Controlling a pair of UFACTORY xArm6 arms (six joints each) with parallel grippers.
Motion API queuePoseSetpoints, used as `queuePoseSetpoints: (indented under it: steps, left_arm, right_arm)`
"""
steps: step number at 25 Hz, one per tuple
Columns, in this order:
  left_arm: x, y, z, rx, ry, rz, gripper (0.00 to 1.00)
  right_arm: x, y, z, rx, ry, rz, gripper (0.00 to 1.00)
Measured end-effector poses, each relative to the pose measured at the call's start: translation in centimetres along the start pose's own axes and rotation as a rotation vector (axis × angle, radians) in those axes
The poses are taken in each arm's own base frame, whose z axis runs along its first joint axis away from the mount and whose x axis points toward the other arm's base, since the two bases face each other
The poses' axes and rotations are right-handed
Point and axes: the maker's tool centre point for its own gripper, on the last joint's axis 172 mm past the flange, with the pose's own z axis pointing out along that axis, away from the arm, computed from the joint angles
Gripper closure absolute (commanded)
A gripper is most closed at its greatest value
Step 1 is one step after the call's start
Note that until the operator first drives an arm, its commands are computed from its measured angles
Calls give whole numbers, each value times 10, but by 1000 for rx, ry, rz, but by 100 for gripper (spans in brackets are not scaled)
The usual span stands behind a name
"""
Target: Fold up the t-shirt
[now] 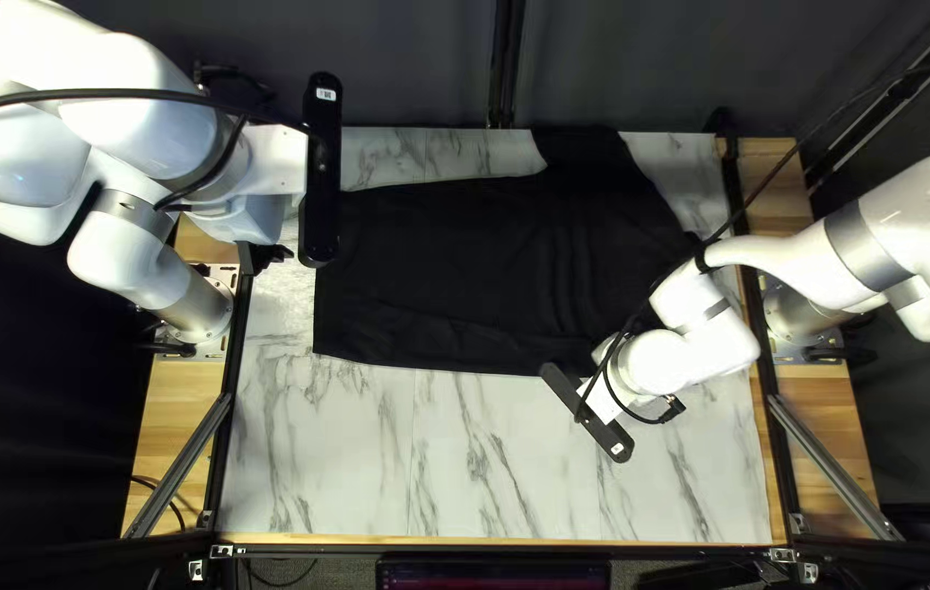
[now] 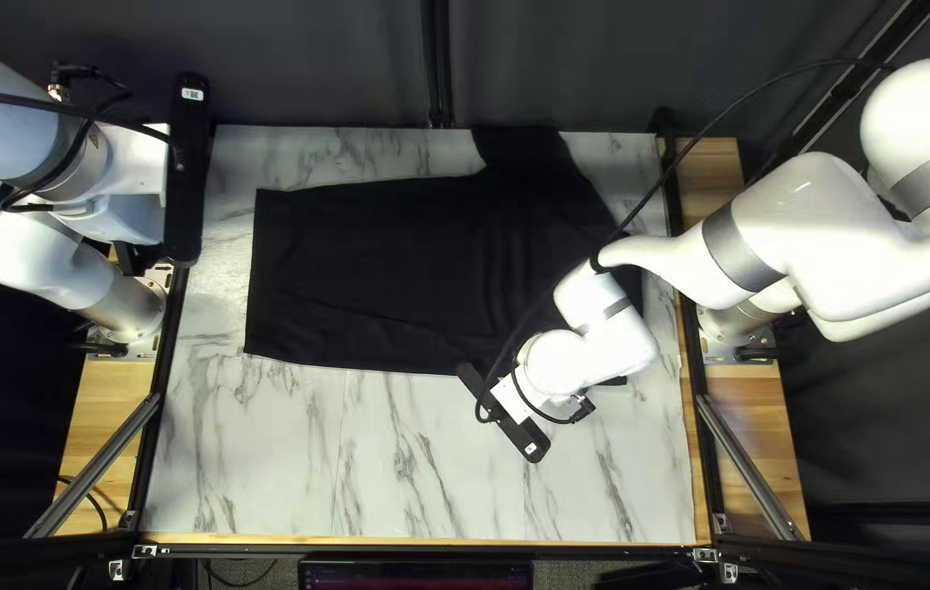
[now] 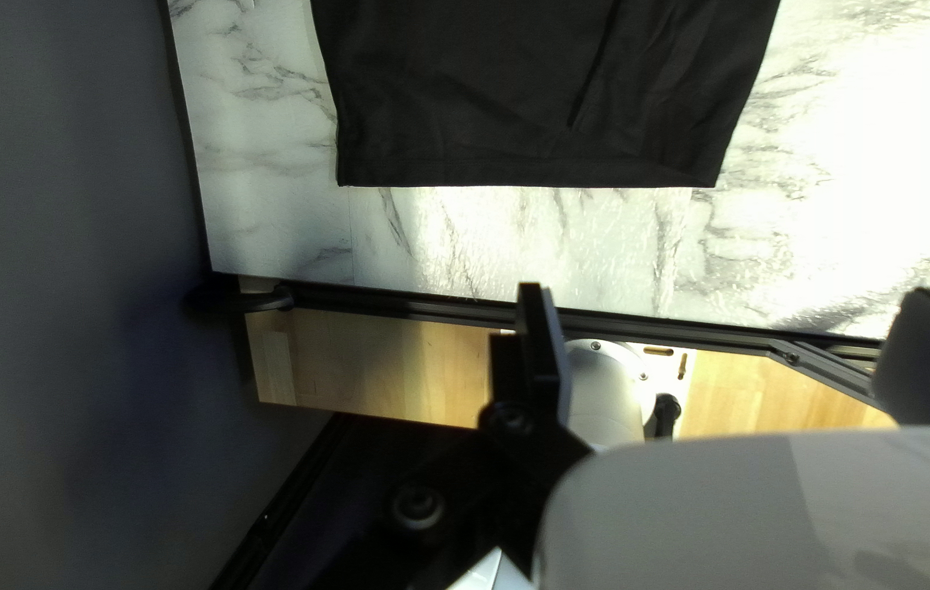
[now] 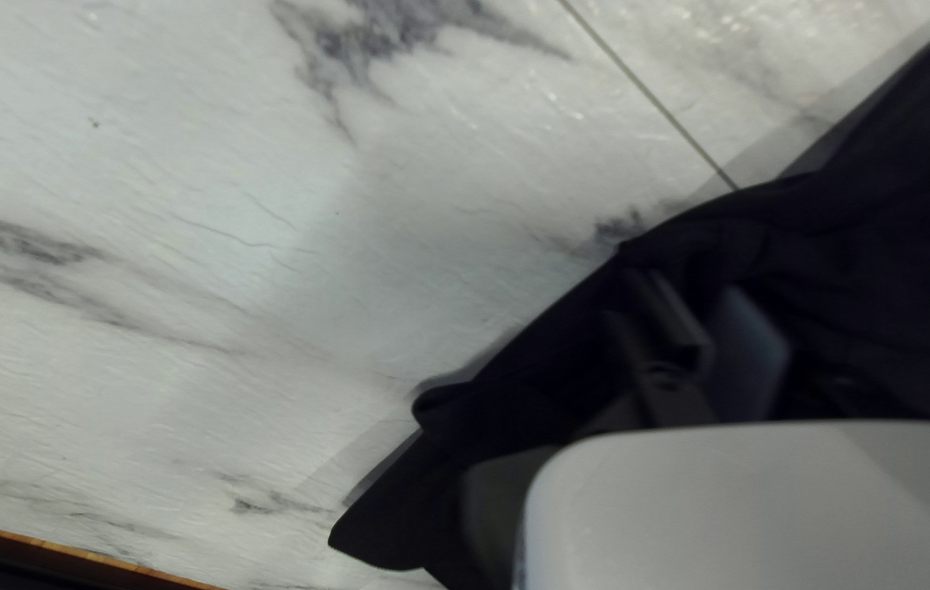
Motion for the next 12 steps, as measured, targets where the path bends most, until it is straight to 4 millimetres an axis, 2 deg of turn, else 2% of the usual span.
queuePoseSetpoints:
  steps: [6, 12]
  left_arm:
    - [0, 0, 0, 0, 0, 0, 0]
    - [0, 0, 0, 0, 0, 0, 0]
  right_arm:
    - [2, 5, -26, -33, -3, 7, 100]
    - [-2, 16, -38, -53, 4, 50, 100]
